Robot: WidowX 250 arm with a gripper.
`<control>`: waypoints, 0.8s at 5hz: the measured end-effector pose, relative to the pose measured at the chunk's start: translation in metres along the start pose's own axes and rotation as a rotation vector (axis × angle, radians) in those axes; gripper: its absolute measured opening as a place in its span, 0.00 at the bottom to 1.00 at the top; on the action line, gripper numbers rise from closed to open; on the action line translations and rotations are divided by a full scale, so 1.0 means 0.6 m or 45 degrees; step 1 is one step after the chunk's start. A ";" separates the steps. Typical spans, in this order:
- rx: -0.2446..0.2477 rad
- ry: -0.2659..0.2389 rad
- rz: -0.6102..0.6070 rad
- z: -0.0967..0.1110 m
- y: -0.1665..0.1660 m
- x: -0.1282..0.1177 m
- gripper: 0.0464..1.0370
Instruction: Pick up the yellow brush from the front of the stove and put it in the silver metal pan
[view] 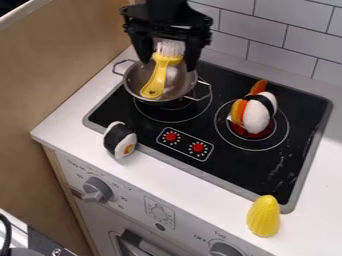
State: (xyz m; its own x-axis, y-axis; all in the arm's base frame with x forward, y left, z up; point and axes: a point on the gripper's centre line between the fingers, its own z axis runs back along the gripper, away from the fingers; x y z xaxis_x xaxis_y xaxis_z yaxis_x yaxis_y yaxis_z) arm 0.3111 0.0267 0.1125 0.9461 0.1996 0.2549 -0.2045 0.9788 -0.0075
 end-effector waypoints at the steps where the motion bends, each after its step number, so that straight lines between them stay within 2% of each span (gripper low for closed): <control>1: -0.036 0.003 0.005 -0.027 -0.007 -0.002 0.96; 4: -0.127 -0.061 0.036 -0.096 -0.016 0.000 0.96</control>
State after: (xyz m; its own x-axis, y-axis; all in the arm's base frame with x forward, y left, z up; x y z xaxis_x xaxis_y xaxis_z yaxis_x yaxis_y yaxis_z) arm 0.3277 0.0197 0.0571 0.9269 0.2273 0.2987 -0.2028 0.9729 -0.1112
